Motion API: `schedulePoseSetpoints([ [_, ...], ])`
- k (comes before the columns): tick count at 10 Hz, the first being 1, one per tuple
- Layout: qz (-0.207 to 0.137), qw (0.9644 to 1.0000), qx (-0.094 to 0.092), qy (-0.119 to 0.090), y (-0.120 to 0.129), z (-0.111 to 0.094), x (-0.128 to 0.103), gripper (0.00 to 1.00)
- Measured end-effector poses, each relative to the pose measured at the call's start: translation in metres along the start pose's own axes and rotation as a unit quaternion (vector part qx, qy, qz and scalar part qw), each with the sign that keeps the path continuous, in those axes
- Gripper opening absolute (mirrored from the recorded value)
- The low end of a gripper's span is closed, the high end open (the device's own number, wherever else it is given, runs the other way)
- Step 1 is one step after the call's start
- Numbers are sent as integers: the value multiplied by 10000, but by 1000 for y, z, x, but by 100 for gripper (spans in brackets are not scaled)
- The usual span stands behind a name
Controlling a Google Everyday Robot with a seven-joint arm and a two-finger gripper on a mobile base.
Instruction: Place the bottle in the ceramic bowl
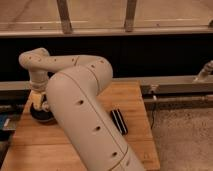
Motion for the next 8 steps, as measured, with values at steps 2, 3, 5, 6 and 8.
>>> schedulePoseSetpoints([
  [2, -20, 9999, 92, -60, 2, -6, -2, 80],
  [3, -15, 9999, 94, -56, 2, -6, -2, 80],
  [5, -9, 9999, 96, -57, 1, -7, -1, 80],
  [6, -11, 9999, 96, -58, 1, -7, -1, 80],
  [8, -17, 9999, 93, -57, 2, -6, -2, 80],
])
